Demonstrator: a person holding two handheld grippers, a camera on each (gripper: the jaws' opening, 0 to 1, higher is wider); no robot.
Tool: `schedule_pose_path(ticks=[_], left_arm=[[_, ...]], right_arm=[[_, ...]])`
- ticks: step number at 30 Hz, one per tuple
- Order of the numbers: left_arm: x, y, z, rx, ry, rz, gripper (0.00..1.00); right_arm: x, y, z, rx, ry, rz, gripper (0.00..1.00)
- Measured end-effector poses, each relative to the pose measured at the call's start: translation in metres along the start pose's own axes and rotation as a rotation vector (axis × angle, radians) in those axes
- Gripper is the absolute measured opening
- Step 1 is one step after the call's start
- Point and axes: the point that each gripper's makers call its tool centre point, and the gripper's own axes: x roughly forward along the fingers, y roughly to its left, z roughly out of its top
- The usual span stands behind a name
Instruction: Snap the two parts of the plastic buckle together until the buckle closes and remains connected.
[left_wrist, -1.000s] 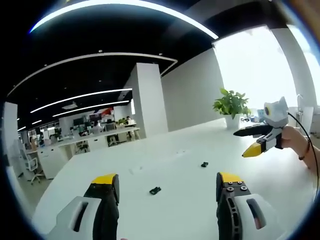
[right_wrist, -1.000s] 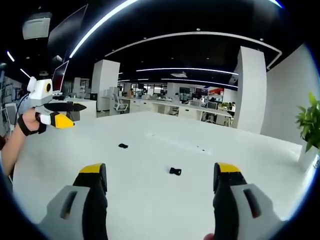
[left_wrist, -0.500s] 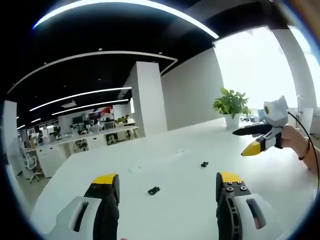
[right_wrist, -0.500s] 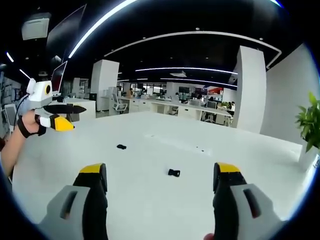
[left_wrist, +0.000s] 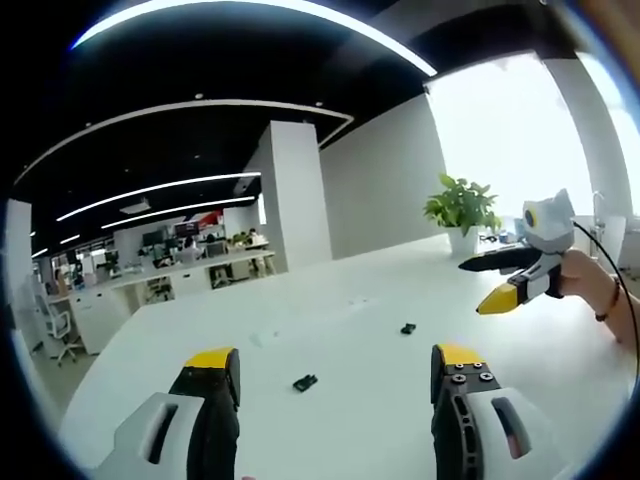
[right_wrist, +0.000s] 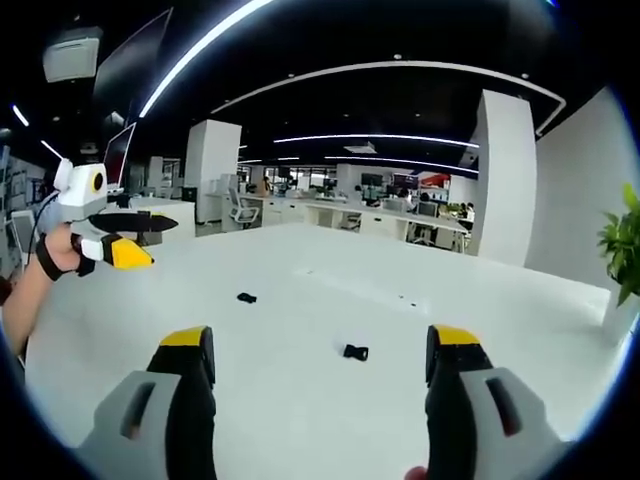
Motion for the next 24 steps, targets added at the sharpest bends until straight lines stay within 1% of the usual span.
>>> schedule_pose_path(ticks=[6, 15, 24], left_arm=[[0.002, 0.002, 0.003, -0.001, -0.008, 0.003, 0.79], [0.008, 0.005, 0.0, -0.011, 0.005, -0.002, 0.79], [0.013, 0.007, -0.002, -0.013, 0.012, 0.0, 0.79]], right_arm=[[0.002, -0.003, -0.002, -0.005, 0.015, -0.003, 0.88], [0.006, -0.006, 0.004, -0.001, 0.01, -0.001, 0.87], [0.011, -0.006, 0.004, 0.001, 0.017, 0.0, 0.87]])
